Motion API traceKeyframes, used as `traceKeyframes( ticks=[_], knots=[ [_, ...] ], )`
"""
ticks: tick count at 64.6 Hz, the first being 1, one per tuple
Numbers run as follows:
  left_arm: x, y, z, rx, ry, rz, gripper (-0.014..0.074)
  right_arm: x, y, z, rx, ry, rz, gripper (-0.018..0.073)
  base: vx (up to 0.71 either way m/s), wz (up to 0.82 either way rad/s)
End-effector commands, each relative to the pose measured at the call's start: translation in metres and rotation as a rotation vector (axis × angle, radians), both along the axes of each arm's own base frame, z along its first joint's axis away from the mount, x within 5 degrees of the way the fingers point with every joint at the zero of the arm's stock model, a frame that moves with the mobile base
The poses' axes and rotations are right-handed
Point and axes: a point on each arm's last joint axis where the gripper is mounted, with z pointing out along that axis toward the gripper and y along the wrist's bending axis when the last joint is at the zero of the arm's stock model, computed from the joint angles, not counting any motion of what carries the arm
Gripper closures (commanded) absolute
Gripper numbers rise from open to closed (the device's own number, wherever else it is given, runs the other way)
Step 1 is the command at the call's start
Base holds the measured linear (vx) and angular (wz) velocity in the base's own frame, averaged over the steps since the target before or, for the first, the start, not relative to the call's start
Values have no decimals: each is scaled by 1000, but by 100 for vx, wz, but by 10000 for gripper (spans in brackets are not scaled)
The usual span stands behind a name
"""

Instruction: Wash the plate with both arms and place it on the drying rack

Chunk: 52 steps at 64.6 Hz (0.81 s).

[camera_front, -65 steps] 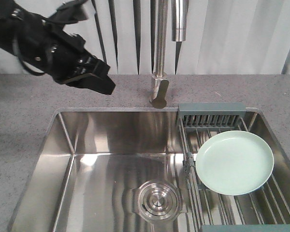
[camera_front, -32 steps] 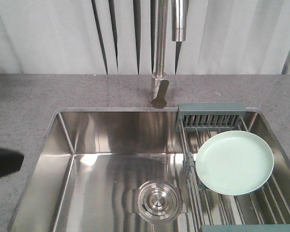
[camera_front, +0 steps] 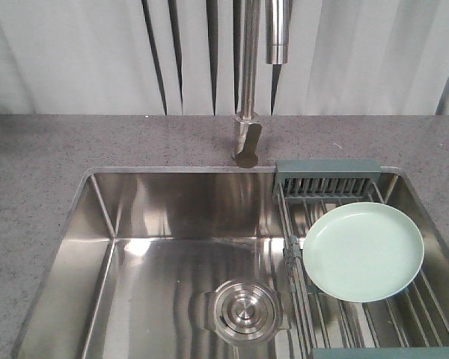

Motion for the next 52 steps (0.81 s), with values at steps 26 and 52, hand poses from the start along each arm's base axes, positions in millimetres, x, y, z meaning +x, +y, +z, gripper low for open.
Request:
traceKeyframes(
  ticks=[26, 52],
  knots=[
    [5, 0, 18, -98, -128, 44, 602, 2, 0, 12, 24, -64, -16, 565, 0, 0],
    [33, 15, -35, -88, -353, 294, 602, 2, 0, 12, 24, -63, -15, 565, 0, 0]
  ],
)
